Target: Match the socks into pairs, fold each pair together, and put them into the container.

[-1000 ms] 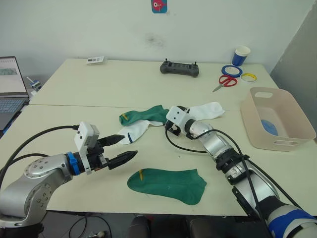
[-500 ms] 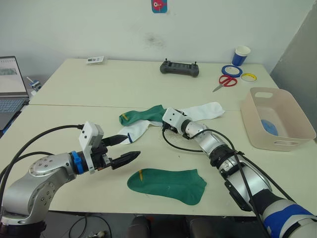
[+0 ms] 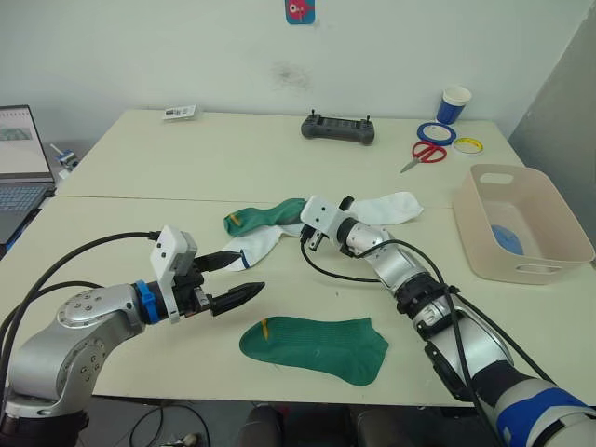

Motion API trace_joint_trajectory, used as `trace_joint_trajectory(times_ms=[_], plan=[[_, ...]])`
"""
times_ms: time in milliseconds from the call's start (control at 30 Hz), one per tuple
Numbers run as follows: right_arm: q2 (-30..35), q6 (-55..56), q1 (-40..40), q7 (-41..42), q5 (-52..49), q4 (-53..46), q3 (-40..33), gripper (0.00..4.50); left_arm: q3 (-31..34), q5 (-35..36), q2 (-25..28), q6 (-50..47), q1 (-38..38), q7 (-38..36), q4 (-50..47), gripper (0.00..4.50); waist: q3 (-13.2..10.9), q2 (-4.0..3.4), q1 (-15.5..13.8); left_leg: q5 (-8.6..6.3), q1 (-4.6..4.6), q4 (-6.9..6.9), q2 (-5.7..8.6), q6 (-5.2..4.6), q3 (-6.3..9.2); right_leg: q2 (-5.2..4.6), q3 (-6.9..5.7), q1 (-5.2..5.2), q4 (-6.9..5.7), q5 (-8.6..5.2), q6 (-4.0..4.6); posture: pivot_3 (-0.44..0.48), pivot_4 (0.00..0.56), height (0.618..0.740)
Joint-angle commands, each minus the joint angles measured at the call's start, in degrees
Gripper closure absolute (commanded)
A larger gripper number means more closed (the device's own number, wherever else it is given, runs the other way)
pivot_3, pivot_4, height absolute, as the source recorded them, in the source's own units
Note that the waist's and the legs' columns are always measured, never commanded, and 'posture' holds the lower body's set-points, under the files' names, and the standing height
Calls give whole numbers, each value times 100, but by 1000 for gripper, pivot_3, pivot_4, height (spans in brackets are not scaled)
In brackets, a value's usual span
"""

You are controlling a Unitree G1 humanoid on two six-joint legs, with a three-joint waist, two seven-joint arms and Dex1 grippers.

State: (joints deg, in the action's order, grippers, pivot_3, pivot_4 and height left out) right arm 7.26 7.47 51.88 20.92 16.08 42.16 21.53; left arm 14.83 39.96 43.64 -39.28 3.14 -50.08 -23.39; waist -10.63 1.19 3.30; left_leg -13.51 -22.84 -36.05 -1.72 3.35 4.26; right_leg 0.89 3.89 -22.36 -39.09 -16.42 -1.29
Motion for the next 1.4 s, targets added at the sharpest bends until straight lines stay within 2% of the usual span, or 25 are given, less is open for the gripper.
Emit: trace_joint_trajectory(times_ms=[33,200,267,433,533,733,833,933,1000,1133,1233,1333,1400], plan=[[377,-145,-264,317,-25,-1209,-172,4467,41,-26,103,89,122,-33,19,0,0,0,-23,0,0,0,1,0,0,-1,0,0,0,0,0,0,150,740],[1315,-581,-1171,1012,-58,-3321,-363,4467,89,-13,182,12,89,-66,23,0,0,-1,-59,0,-4,0,5,0,2,-7,-4,2,5,-1,-1,0,150,740],[1870,-653,-1759,1366,-18,-4258,-456,4467,113,12,277,-40,23,-143,9,0,0,-1,-76,0,-4,1,3,0,5,-7,-7,2,5,-1,-2,0,150,740],[2882,-821,-3154,1910,31,-5871,-675,4467,127,83,413,-116,-44,-226,31,0,0,-1,-99,-1,-2,2,3,-1,5,-6,-8,3,5,-11,-11,0,150,740],[3176,-944,-3809,2009,127,-6367,-723,4467,80,133,431,-228,1,-215,48,0,-1,0,-83,-1,4,1,1,-1,3,-6,-3,6,4,-23,-24,0,150,740],[3340,-1599,-4461,2231,186,-6723,-762,4467,-161,87,369,-476,246,-76,144,0,-1,2,-67,4,12,-6,4,7,-7,-4,6,12,1,-14,-32,0,150,740],[3360,-2075,-4644,2491,-33,-7050,-880,3851,-419,-184,371,-421,410,13,295,0,-1,2,-86,4,10,-8,5,7,-9,-5,8,12,3,-12,-36,0,150,740],[3444,-2352,-4729,2647,-171,-7338,-1041,2837,-699,-379,226,-497,683,255,487,0,-1,2,-100,4,8,-7,5,7,-8,-4,7,10,4,-13,-36,0,150,740],[3548,-2450,-4744,2731,-250,-7475,-1171,2008,-931,-505,82,-619,850,462,541,0,-1,2,-112,4,7,-7,5,7,-8,-4,6,10,5,-13,-37,0,150,740],[3593,-2829,-4765,2896,-759,-7743,-1568,728,-1272,-827,-392,-724,1169,1046,763,0,-2,3,-143,4,5,-7,6,7,-7,-4,6,11,7,-13,-38,0,150,740],[3262,-3472,-4737,2751,-1297,-7931,-1957,728,-1513,-1227,-800,-514,1415,1432,1142,0,-2,5,-149,4,6,-8,5,7,-2,-1,2,13,5,-13,-38,0,150,740],[3132,-3746,-4751,2567,-1375,-8032,-2060,728,-1746,-1705,-1127,-181,1671,1718,1609,0,-2,5,-148,4,6,-8,6,7,-1,-1,2,13,4,-11,-39,0,150,740],[3055,-3923,-4766,2432,-1442,-8092,-2070,699,-1838,-1865,-1284,-126,1798,1803,1818,396,-1,6,-149,5,5,-9,8,7,-2,-1,3,14,5,-11,-39,0,150,740]])
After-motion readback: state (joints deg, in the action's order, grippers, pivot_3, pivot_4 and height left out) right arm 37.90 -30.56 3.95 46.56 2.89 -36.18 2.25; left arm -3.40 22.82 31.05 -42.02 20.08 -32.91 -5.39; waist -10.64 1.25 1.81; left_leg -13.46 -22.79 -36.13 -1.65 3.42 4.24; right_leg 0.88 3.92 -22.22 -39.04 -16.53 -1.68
